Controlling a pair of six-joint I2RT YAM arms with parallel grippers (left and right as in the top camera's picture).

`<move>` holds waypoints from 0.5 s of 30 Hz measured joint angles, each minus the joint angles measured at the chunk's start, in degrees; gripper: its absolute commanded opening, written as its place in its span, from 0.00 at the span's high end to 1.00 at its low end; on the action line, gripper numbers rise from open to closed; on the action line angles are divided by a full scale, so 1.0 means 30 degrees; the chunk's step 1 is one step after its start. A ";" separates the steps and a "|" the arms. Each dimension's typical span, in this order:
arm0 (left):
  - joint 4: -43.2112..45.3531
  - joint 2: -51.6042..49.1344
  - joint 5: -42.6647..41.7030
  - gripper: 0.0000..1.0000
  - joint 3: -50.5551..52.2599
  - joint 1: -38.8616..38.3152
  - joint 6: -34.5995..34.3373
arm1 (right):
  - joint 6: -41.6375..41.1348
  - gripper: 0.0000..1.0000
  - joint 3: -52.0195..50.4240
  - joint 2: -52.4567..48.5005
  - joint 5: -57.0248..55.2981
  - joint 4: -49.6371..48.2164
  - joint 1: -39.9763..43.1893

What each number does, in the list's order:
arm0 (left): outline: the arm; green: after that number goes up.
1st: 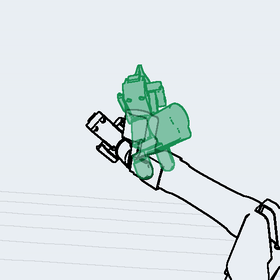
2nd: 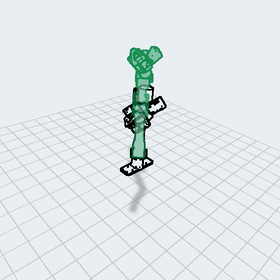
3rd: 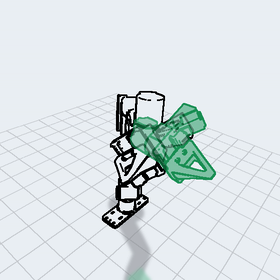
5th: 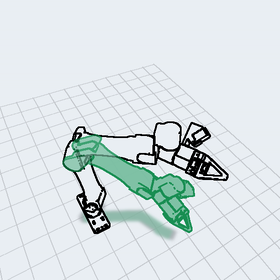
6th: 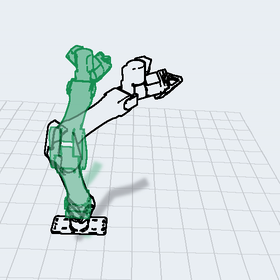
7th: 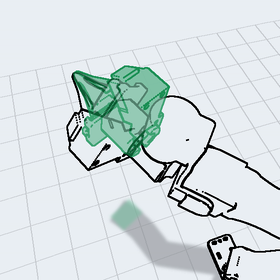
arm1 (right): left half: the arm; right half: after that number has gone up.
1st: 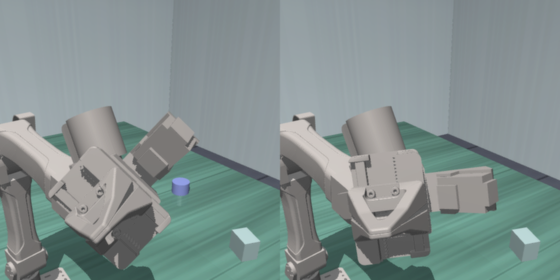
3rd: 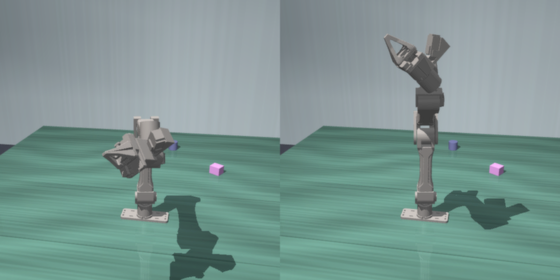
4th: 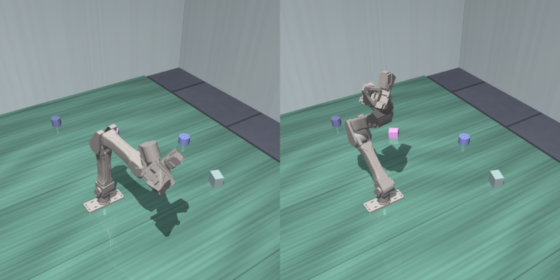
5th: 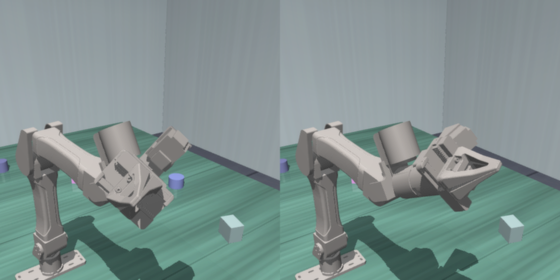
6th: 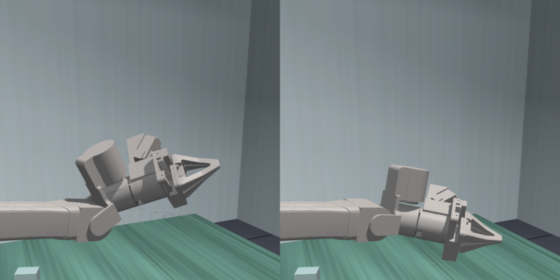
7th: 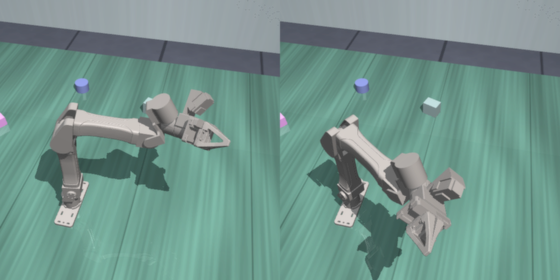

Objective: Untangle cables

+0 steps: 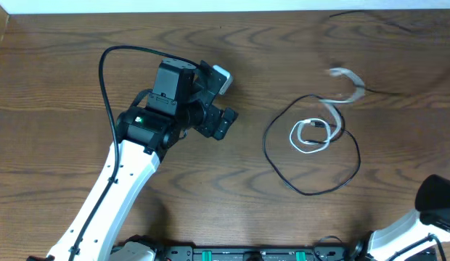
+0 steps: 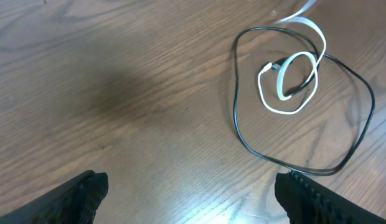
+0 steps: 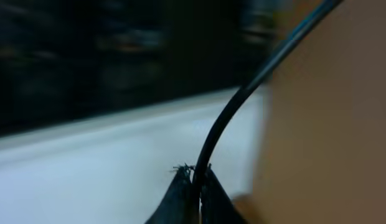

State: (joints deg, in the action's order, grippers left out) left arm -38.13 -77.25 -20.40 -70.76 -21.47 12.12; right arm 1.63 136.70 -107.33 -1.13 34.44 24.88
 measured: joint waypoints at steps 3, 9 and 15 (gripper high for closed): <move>-0.0015 0.0000 0.0000 0.09 0.0000 0.0000 -0.0313 | 0.0874 0.99 0.0087 -0.1166 -0.1377 0.1246 0.1209; -0.0066 0.0000 0.0000 0.09 0.0000 0.0000 -0.0634 | 0.1785 0.95 -0.0481 -0.6207 -0.1486 0.4058 0.3337; -0.0073 0.0000 0.0000 0.09 0.0000 0.0000 -0.1129 | 0.1989 0.21 -0.0758 -0.8182 -0.0736 0.4809 0.3701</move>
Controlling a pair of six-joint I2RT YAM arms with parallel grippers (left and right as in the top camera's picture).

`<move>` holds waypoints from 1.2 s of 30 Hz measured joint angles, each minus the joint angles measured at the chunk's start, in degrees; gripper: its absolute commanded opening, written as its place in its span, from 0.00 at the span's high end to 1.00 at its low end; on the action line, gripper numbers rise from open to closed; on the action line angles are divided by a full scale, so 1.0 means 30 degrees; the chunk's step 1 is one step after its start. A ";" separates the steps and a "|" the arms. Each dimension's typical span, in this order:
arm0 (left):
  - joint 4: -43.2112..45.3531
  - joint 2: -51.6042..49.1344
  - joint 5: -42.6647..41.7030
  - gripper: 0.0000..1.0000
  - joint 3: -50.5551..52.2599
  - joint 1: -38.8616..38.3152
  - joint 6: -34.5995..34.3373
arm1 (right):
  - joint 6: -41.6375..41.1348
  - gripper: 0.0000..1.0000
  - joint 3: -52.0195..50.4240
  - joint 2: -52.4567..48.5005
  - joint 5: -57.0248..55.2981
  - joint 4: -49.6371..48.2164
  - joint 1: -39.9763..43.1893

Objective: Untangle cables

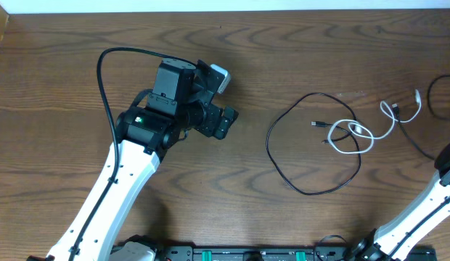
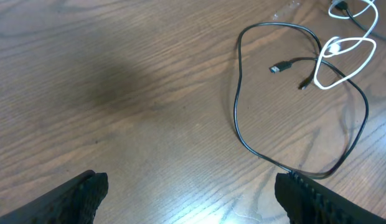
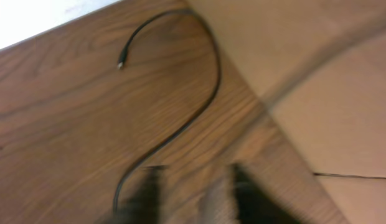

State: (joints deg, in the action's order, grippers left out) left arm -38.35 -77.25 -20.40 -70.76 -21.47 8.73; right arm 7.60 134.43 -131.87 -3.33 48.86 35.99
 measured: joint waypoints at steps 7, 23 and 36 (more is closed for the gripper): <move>0.0007 0.0000 0.0000 0.10 0.0000 0.0000 -0.0124 | -0.0233 0.01 0.0022 0.0386 0.0831 0.0197 -0.0153; -0.0058 0.0000 0.0000 0.09 0.0000 0.0000 -0.0415 | -0.2084 0.01 0.0102 0.3825 0.0182 0.1515 -0.2390; -0.0386 0.0000 0.0007 0.09 0.0000 0.0000 -0.0423 | -1.0535 0.01 -0.0270 0.2958 -0.8961 1.1103 -0.1166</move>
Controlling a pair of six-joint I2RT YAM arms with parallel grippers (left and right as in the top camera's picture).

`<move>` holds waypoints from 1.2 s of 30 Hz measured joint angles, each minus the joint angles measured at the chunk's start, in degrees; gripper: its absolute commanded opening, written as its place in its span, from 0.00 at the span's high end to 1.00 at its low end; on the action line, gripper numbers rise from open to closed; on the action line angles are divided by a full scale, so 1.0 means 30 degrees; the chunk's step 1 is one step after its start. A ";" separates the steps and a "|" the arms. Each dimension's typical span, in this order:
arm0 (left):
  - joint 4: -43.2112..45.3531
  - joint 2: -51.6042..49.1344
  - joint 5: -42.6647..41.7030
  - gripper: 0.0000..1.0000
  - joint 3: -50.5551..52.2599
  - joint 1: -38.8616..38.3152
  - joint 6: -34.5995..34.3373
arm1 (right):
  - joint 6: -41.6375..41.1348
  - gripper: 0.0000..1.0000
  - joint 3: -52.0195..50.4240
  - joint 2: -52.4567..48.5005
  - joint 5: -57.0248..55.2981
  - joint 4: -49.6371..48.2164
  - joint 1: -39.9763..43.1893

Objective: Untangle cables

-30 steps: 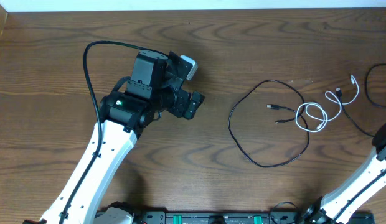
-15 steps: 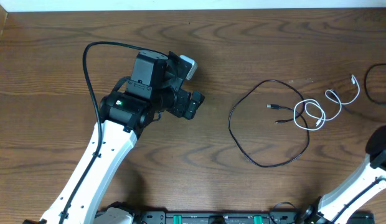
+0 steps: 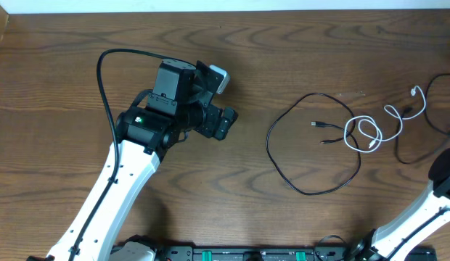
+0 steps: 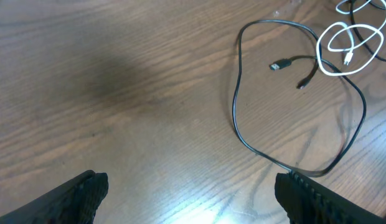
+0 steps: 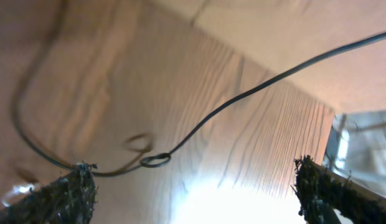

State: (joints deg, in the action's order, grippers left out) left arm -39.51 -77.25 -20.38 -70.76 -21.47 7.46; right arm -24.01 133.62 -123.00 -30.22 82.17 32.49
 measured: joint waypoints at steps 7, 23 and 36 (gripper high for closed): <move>-0.0255 0.0000 0.0000 0.09 0.0000 0.0000 0.0007 | 0.2113 0.01 -0.0590 -0.2091 0.4932 0.1596 0.1151; -0.0270 0.0000 0.0000 0.10 0.0000 0.0000 0.0007 | 0.3825 0.01 -0.0619 -0.2834 0.9639 0.3978 0.2703; -0.0270 0.0000 0.0000 0.09 0.0000 0.0000 0.0000 | 1.0047 0.01 -0.0634 -0.2841 1.8710 0.3424 -0.0219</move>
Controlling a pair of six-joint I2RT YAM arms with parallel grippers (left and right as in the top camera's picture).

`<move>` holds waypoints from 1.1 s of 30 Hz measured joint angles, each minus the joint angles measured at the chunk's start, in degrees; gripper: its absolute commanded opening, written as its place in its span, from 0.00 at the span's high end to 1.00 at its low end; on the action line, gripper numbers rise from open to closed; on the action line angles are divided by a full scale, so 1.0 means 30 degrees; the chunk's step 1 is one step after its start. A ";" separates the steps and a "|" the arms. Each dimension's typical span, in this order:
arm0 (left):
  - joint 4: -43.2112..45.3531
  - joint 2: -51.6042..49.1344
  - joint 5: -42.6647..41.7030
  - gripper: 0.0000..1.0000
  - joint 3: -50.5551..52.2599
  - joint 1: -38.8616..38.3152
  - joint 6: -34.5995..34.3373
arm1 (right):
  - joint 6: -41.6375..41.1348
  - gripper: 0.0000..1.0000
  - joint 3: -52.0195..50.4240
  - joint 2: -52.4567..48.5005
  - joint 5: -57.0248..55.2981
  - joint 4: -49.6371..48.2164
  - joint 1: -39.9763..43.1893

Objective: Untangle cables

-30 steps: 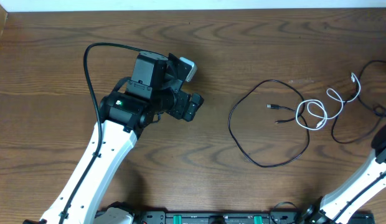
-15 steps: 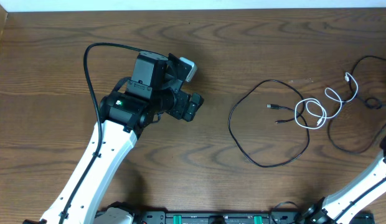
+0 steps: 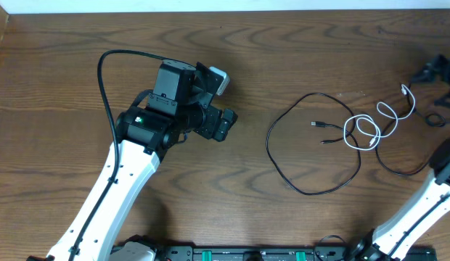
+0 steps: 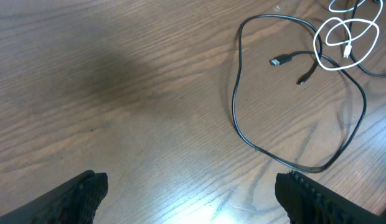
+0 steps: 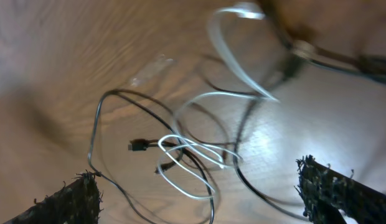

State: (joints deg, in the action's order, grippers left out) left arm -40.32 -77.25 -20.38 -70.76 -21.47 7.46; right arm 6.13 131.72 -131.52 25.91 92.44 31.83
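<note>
A black cable lies in a wide loop on the wooden table, its two plug ends inside the loop. White cable coils overlap the loop's right edge, and a second black cable curves away to the right. In the blurred right wrist view the white cable and black loop lie below my right gripper, which is open and holds nothing; overhead shows that gripper at the far right edge. My left gripper is open over bare wood left of the loop.
The left arm with its own black lead takes up the left middle of the table. The table's right edge is close beside the right gripper. A pale wall strip borders the far side.
My right gripper, out of the overhead view before, now shows at the far right edge, its camera looking down on the cables. The white coils and right black cable shifted slightly. The left arm stayed.
First my right gripper was shut on a black cable off the table's right side, and the white cable lay coiled inside the black loop. Then the white cable lay out to the loop's right. Later the right gripper was open, and now hangs open above the cables.
</note>
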 measured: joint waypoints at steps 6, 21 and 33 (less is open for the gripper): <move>-0.0058 0.0000 0.0000 0.09 0.0000 0.0000 0.0000 | 0.0780 0.01 -0.0007 0.0007 -0.1792 -0.0066 -0.2849; -0.0087 0.0000 0.0000 0.09 0.0000 0.0000 0.0000 | 0.0794 0.01 -0.4925 0.0007 -0.9296 -0.3388 -0.7322; -0.0277 0.0000 0.0000 0.09 0.0000 0.0000 0.0000 | 0.2739 0.36 -0.7439 0.0000 -0.9930 -0.3810 -0.7657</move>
State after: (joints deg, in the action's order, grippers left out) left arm -41.15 -77.25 -20.38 -70.76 -21.47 7.46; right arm 14.35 109.40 -131.52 -3.88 81.01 8.86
